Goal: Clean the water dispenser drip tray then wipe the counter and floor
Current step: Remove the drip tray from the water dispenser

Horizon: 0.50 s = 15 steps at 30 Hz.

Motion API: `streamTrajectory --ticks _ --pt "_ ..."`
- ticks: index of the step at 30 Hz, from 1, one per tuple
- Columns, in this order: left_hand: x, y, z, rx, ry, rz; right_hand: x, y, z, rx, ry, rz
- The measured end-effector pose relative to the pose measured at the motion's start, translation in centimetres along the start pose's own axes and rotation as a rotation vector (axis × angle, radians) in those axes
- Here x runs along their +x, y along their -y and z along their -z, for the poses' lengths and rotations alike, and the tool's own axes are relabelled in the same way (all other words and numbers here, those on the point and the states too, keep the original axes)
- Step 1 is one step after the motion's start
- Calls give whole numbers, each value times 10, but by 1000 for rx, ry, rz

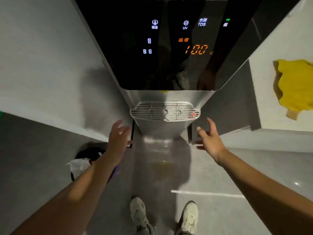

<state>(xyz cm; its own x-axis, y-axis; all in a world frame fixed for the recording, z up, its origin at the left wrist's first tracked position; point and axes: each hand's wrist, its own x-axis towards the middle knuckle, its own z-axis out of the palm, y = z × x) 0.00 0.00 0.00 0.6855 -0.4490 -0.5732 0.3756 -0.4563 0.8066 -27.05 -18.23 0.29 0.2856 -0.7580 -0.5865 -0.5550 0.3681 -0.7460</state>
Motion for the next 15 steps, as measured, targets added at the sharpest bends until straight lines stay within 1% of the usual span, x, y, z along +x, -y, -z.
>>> streamTrajectory --ticks 1,4,7,11,15 --pt "11 -4 -7 10 7 -27 13 3 -4 19 5 -8" --pt "38 -14 -28 28 45 -24 49 10 -14 83 23 -78" --pt "50 -15 -47 39 28 -67 69 10 -23 125 65 -99" --pt "53 -5 -48 87 -6 -111 78 7 -28 165 70 -119" --pt "50 -3 -48 67 -25 -112 76 -1 -36 241 26 -97"
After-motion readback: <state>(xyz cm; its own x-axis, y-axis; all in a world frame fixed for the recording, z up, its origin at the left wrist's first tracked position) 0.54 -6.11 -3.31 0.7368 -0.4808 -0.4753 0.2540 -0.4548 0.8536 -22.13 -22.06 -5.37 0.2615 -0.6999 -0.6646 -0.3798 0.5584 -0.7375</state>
